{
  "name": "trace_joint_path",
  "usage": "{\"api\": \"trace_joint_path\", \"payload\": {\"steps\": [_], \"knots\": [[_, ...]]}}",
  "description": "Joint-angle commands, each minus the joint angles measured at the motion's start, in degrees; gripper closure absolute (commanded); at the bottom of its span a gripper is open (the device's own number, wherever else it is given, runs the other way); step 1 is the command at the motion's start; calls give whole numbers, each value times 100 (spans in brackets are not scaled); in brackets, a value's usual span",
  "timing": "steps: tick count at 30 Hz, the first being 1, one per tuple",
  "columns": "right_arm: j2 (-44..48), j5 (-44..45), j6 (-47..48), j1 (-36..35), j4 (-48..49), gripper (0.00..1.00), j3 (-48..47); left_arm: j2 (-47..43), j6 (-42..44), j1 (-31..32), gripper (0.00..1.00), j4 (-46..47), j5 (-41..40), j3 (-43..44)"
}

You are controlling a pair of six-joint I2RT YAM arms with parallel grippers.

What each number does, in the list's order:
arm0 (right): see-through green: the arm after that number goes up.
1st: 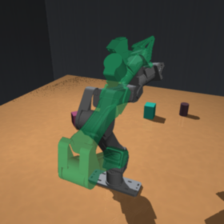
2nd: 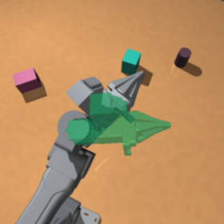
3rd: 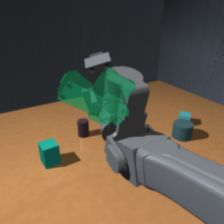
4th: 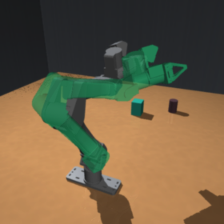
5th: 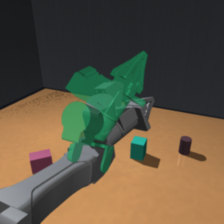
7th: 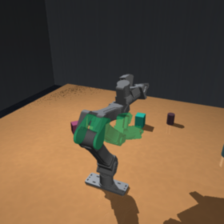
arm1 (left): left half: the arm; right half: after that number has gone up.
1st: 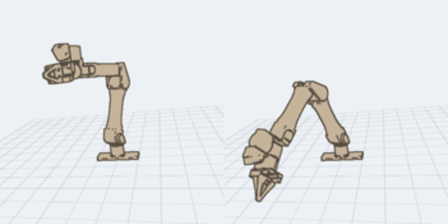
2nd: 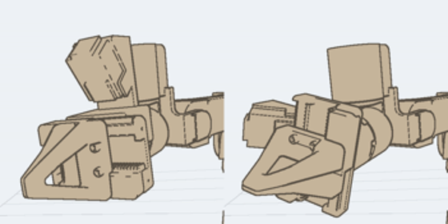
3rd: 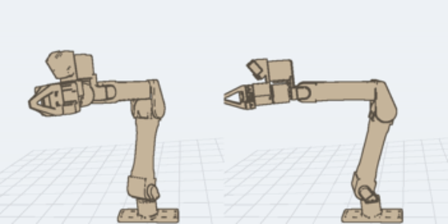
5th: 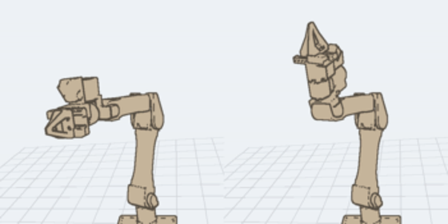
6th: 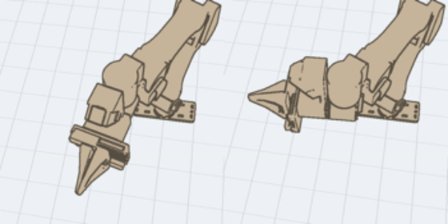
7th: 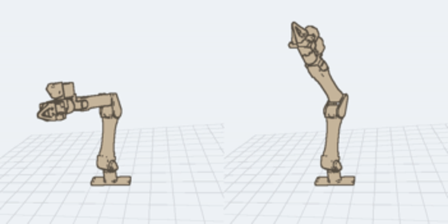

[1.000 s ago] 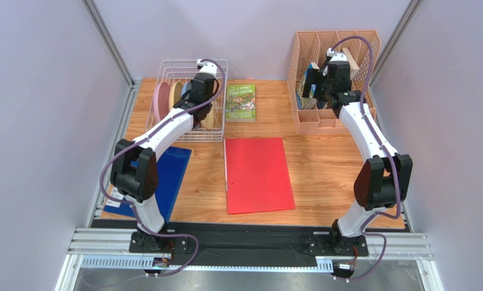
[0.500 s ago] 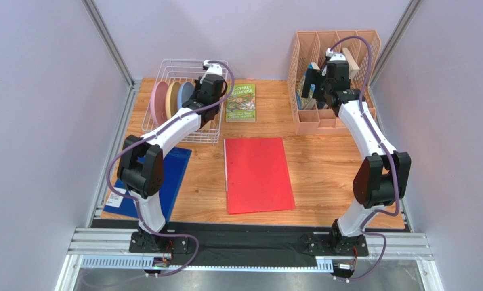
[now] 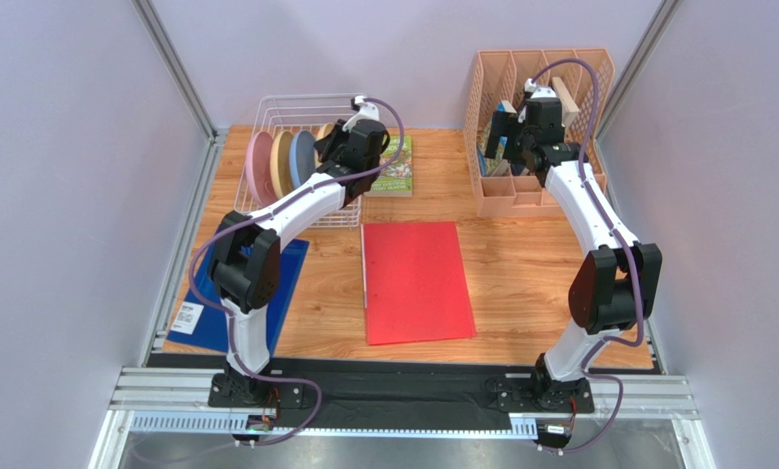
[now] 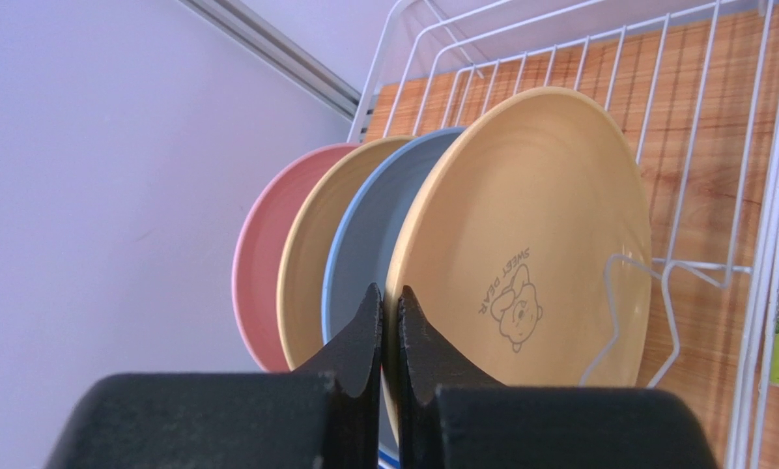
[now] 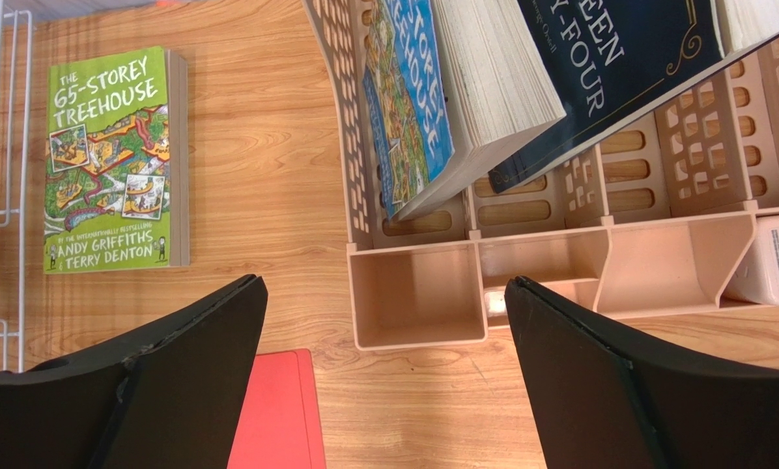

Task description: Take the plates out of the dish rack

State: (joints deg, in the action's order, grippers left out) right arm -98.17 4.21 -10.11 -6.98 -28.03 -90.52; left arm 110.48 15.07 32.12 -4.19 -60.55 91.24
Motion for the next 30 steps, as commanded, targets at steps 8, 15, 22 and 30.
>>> {"api": "trace_joint_path", "payload": {"steps": [8,15,22,30], "knots": [[-9,-157,-88,-5,-45,0,-273,-62,962,198,100,1297,-686,667],[-27,-122,-88,-5,-62,0,-282,71,1208,207,100,1507,-870,737],[78,-1042,-254,-5,-19,0,-230,-464,129,207,100,-274,-10,1535],[439,-2635,-931,-145,807,2,473,-930,-1479,207,100,-2014,1641,1477]]}}
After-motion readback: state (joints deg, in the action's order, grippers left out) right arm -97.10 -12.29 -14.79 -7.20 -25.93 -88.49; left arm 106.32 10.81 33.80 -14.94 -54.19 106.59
